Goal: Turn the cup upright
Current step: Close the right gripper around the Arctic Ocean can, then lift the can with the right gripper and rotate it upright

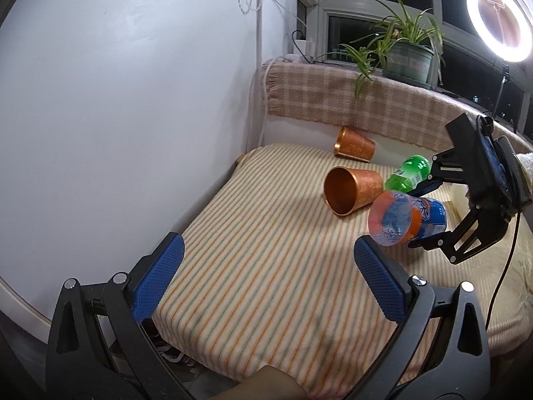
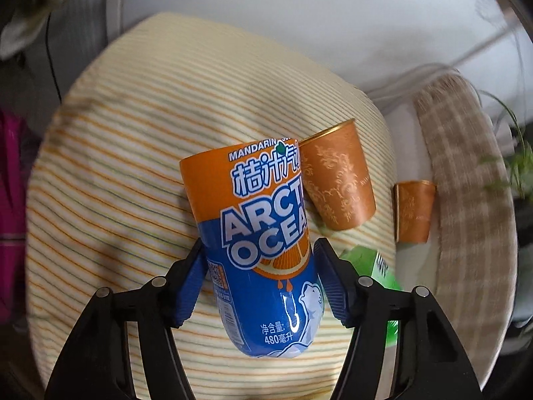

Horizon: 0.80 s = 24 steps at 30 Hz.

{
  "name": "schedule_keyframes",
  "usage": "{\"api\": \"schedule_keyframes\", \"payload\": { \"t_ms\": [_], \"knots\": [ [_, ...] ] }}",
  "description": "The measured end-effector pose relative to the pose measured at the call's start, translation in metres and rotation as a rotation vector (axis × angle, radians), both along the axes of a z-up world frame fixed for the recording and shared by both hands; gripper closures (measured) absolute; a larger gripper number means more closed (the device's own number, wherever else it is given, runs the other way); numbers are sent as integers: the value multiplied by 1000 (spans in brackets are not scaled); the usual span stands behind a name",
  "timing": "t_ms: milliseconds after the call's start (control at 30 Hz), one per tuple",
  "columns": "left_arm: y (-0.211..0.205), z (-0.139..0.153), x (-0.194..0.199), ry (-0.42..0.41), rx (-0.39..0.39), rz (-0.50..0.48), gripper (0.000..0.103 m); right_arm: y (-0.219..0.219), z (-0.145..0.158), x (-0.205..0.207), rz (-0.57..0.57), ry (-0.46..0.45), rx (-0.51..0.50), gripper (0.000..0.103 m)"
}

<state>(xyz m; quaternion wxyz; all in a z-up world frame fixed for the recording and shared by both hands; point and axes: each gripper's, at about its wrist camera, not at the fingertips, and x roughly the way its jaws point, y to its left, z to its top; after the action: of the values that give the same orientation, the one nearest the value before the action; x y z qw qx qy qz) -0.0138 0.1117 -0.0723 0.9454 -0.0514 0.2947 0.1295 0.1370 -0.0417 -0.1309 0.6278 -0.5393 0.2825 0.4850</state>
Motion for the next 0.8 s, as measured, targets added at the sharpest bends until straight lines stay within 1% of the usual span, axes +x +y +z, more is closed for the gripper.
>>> {"api": "schedule_keyframes", "payload": {
  "t_ms": [100,200,333,400,433,500,600,633,700,767,800],
  "knots": [
    [-2,2,-2,-6,-7,-2,0,-10,11,-5,-53,43,74,40],
    [-5,4,-3,-12,-20,-7,0,-23,27,-12,-118,108,184,40],
    [-12,3,-3,-3,-52,-65,0,-47,40,-19,-271,215,327,40],
    [-17,2,-3,6,-82,-111,0,-65,42,-20,-388,298,412,40],
    [-19,2,-2,11,-99,-137,0,-74,41,-16,-463,341,448,40],
    [-25,1,-3,20,-110,-163,0,-100,35,-10,-641,471,541,40],
    [-34,-2,0,36,-130,-191,0,-138,24,-12,-854,609,666,40],
    [-36,-3,2,43,-148,-199,0,-148,20,-14,-918,647,698,40],
    [-37,-6,6,63,-210,-216,0,-173,9,-19,-1043,756,782,40],
    [-39,-10,12,87,-270,-228,0,-192,-2,-24,-1136,825,845,40],
    [-41,-12,14,94,-290,-233,0,-199,-6,-25,-1162,843,868,40]
  ]
}}
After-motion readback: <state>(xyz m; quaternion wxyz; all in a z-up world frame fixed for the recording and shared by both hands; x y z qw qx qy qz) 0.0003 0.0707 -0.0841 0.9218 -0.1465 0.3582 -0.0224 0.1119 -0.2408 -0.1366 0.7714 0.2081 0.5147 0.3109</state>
